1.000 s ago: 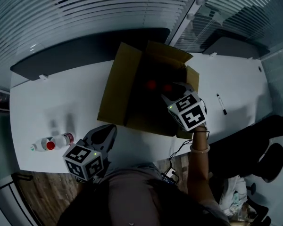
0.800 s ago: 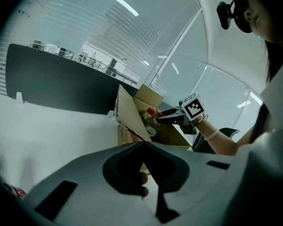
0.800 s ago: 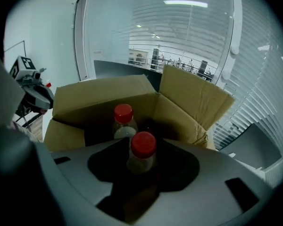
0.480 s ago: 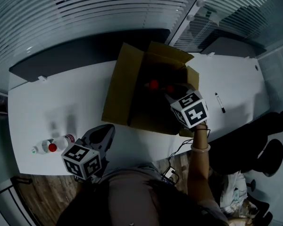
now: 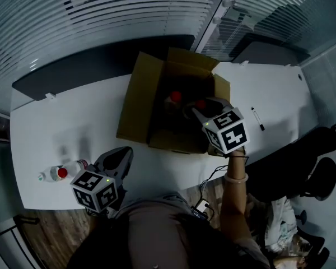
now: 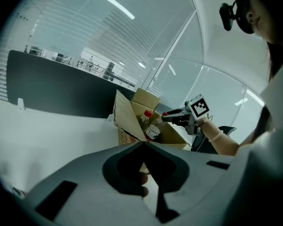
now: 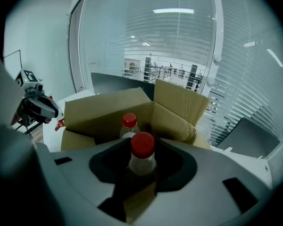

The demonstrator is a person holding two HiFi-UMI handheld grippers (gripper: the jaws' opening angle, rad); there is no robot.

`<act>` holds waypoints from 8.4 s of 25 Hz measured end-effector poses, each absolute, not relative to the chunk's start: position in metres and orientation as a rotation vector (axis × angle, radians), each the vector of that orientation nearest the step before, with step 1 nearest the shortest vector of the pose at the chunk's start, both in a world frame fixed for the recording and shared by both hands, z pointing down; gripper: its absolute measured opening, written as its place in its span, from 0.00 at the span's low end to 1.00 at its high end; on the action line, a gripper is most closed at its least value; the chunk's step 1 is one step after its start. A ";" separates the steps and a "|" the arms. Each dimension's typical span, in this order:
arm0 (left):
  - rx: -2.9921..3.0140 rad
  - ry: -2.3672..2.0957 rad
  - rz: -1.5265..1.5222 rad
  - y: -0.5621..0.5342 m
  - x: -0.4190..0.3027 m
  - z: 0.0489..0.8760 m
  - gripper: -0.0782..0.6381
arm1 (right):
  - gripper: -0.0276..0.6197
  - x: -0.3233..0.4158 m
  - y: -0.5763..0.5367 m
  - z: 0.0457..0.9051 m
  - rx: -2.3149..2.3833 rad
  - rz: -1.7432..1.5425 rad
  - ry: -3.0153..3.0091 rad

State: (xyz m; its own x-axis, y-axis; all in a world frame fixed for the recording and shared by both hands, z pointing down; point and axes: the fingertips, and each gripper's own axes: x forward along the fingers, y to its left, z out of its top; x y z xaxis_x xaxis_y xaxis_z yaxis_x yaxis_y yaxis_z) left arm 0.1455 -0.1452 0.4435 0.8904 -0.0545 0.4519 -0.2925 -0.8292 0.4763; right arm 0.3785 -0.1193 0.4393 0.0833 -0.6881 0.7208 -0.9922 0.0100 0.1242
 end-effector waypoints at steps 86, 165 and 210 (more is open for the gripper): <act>2.597 -0.331 0.508 -0.062 0.077 0.407 0.12 | 0.31 0.181 -0.044 0.219 1.699 0.014 -2.323; 2.308 -1.021 0.356 -0.112 -0.154 0.427 0.12 | 0.31 -0.046 -0.201 0.443 1.048 0.239 -2.421; 2.378 -0.927 0.358 -0.094 -0.147 0.421 0.12 | 0.31 -0.037 -0.171 0.437 1.160 0.270 -2.411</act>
State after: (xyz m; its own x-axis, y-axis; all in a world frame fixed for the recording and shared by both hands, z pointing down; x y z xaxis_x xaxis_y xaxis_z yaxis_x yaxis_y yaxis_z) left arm -0.1470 -0.0935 0.4208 0.7259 -0.5380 0.4285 -0.6864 -0.6064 0.4014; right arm -0.0368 -0.1710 0.4368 -0.5461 -0.6908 0.4739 -0.7786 0.6273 0.0172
